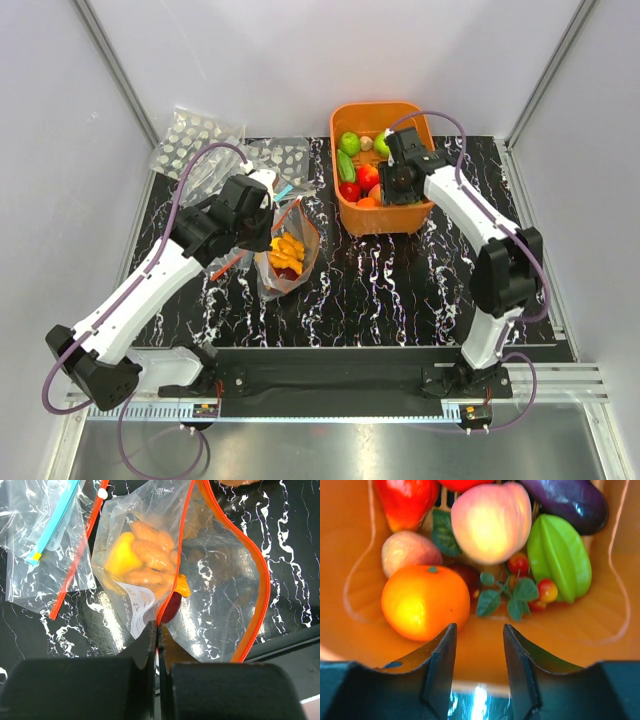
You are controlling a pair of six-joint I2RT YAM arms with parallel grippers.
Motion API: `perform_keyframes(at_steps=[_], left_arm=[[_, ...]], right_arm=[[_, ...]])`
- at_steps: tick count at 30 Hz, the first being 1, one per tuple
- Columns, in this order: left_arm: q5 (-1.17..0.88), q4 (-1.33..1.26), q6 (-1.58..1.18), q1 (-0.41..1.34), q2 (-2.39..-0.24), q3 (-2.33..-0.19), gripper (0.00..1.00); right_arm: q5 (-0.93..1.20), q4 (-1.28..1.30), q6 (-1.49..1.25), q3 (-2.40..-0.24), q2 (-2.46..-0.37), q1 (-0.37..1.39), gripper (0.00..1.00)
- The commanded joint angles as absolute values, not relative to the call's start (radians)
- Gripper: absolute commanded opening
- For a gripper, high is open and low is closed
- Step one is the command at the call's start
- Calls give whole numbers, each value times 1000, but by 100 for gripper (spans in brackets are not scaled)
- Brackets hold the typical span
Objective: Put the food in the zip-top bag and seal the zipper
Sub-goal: Move the bin to the center of the board.
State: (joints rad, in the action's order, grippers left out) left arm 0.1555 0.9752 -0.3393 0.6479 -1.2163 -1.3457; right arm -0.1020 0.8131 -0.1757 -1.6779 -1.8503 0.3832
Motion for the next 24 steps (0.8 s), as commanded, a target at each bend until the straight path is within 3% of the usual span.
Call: perform_keyframes(at_steps=[1,18,24], left_arm=[[143,927,-321,644,-1180,-1335,0],[136,937,-301,644,-1169,-1341,0],[141,953,-296,643,-1169,-1365,0]], right_arm=[[-19,894,-156,-1622,-1709,393,48],[-63,1040,-230,-1448,-1497,557,43],[-72,962,-198,-1589,-1471,557,48]])
